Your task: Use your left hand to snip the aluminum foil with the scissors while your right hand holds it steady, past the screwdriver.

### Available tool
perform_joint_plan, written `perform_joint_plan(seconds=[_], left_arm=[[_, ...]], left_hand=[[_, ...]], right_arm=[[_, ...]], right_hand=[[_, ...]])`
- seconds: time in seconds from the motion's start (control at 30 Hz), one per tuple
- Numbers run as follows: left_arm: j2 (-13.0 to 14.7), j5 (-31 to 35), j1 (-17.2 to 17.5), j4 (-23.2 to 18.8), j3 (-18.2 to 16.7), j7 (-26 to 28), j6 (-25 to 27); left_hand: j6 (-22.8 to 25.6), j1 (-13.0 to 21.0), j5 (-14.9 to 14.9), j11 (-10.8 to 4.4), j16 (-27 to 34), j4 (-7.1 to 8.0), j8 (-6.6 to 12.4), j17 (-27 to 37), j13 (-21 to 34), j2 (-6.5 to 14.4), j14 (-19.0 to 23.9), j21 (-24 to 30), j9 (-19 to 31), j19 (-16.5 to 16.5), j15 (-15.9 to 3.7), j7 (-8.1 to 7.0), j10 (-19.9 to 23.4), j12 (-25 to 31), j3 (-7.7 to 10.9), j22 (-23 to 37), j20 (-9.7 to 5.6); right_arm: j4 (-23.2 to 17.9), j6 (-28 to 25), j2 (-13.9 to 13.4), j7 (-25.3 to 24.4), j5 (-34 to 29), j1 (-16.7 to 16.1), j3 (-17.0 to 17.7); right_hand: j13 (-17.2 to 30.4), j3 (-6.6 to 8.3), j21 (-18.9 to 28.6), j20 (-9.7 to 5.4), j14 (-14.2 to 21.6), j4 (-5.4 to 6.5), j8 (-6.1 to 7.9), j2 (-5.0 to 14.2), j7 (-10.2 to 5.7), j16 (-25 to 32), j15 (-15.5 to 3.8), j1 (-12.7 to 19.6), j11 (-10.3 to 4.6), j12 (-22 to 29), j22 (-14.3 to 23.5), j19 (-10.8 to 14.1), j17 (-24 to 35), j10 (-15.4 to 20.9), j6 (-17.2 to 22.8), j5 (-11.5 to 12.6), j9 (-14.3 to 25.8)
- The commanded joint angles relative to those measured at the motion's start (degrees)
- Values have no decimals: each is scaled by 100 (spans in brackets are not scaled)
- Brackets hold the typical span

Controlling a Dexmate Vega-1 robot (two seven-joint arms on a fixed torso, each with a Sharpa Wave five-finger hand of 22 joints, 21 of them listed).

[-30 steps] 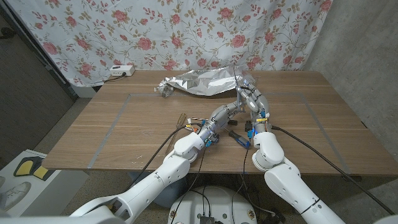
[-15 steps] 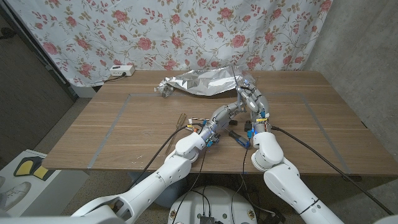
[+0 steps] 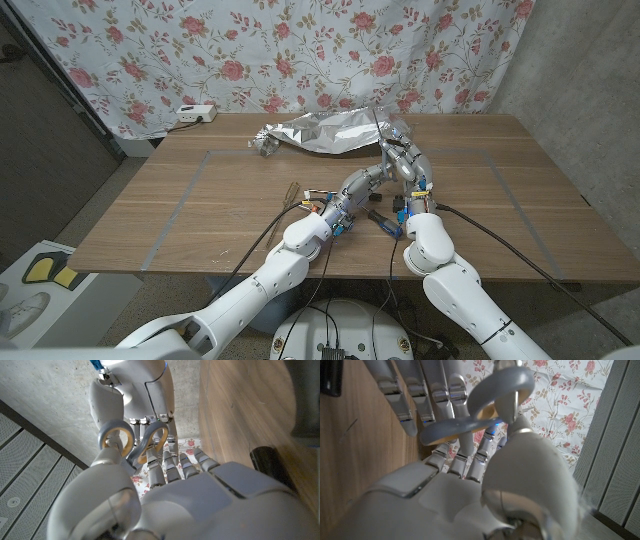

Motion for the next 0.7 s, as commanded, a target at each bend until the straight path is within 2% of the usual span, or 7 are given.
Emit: perform_joint_plan(seconds=[0.03,0.23,0.5,0.7], left_arm=[[0,19,47,-58,7,79,27],[9,46,68,-92,12,122,18],[13,39,126,-177,3,210,34],[15,-1,149,-211,5,214,69]], left_hand=[[37,-25,9,-6,52,10,28,25,39,-25,100,15,20,6,-39,-55,57,24,-28,34,63],[89,-64,15,-90,160,53,43,101,118,63,336,67,18,105,-142,-83,235,128,-71,56,128],[191,-53,21,-313,462,64,97,319,313,260,784,120,16,181,-206,-102,650,379,-120,97,177],[281,58,20,-377,677,1,167,510,506,352,1032,174,49,271,-234,25,929,613,-143,123,295]], right_arm=[[11,21,-16,17,-56,-14,-3],[50,103,-16,78,-49,-7,-4],[105,201,19,124,-14,-12,-5],[112,236,33,120,-31,-21,-2]], right_hand=[[-81,-9,-101,-14,-62,19,35,125,3,-32,-1011,19,-585,-64,-8,-57,1,658,113,-36,4],[-127,-14,-137,-48,-64,21,15,131,3,-32,-1014,2,-582,-93,-8,-29,8,663,102,-43,-2],[-140,-6,-173,-106,-46,14,-5,151,3,-22,-1025,5,-582,-96,-7,4,22,670,88,-47,-8],[-137,2,-185,-99,-12,1,-10,157,4,-3,-1037,19,-581,-90,-5,52,39,666,96,-49,-11]])
